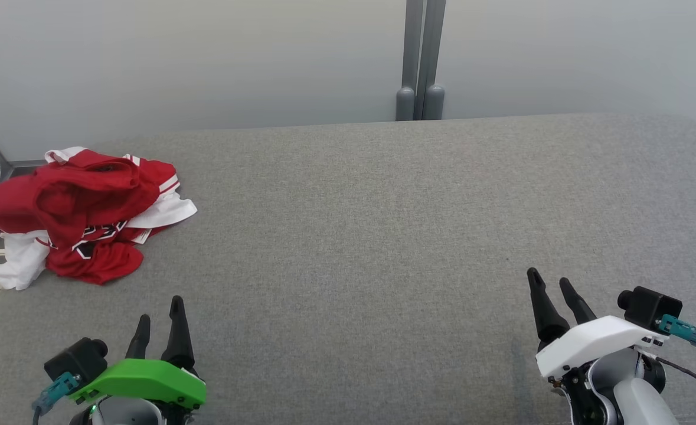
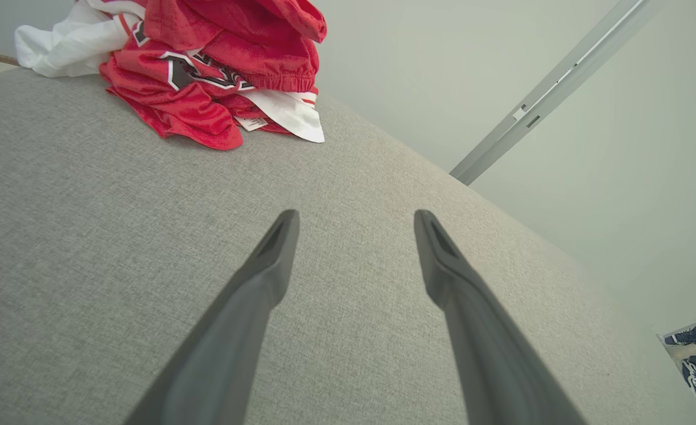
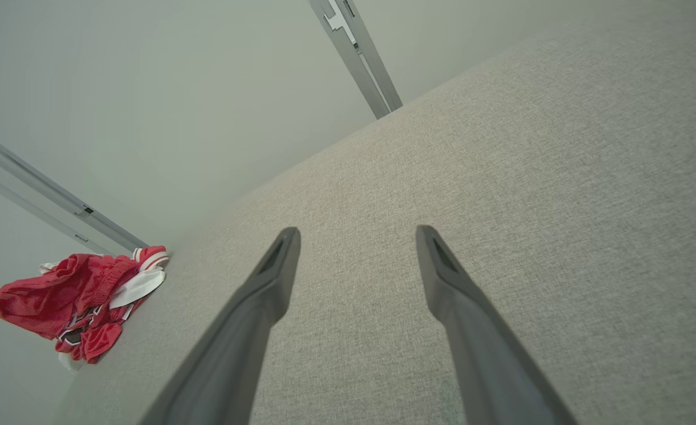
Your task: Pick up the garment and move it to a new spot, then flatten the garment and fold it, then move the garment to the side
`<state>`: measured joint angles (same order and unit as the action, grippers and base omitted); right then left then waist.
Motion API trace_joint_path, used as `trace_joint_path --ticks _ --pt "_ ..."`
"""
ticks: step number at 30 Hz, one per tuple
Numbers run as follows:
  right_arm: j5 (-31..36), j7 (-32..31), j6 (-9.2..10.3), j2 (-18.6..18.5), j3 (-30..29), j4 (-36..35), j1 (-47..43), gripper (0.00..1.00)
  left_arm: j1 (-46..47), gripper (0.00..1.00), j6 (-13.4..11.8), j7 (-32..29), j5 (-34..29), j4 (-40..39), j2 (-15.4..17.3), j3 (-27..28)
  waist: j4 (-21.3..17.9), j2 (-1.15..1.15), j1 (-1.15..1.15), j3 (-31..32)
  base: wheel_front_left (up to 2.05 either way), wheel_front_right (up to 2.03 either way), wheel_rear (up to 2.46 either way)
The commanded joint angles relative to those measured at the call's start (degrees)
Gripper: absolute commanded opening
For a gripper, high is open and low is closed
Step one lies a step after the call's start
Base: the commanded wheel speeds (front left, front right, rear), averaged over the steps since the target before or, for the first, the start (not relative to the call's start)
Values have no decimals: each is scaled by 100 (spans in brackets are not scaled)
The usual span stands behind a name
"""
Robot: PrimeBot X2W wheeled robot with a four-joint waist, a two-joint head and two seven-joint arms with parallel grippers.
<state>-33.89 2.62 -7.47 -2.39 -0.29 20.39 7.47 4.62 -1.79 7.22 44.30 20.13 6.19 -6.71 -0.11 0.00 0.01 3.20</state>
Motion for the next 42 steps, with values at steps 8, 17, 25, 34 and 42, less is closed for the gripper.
trace_joint_path --ticks 8,17,25,34,42 --pt "931 -107 -2 -38 -49 -184 -56 100 211 100 -97 148 -623 47 159 -246 -6 0 -1 50 0 0 0" --pt "1418 -109 -2 -43 -107 -198 -67 100 259 100 -145 104 -1077 47 255 -469 -2 0 -1 96 0 0 0" --pt "1857 -131 -2 -47 -81 -140 -33 100 303 100 -195 59 -1370 -14 342 -601 1 0 -1 113 0 0 0" --pt "2355 -85 -3 -52 -29 -150 8 100 338 100 -279 55 -1705 -56 441 -724 1 0 -1 128 0 0 0" --pt "2699 -30 -3 -56 13 -111 18 100 334 100 -344 91 -1925 -51 485 -809 5 0 -1 151 0 0 0"
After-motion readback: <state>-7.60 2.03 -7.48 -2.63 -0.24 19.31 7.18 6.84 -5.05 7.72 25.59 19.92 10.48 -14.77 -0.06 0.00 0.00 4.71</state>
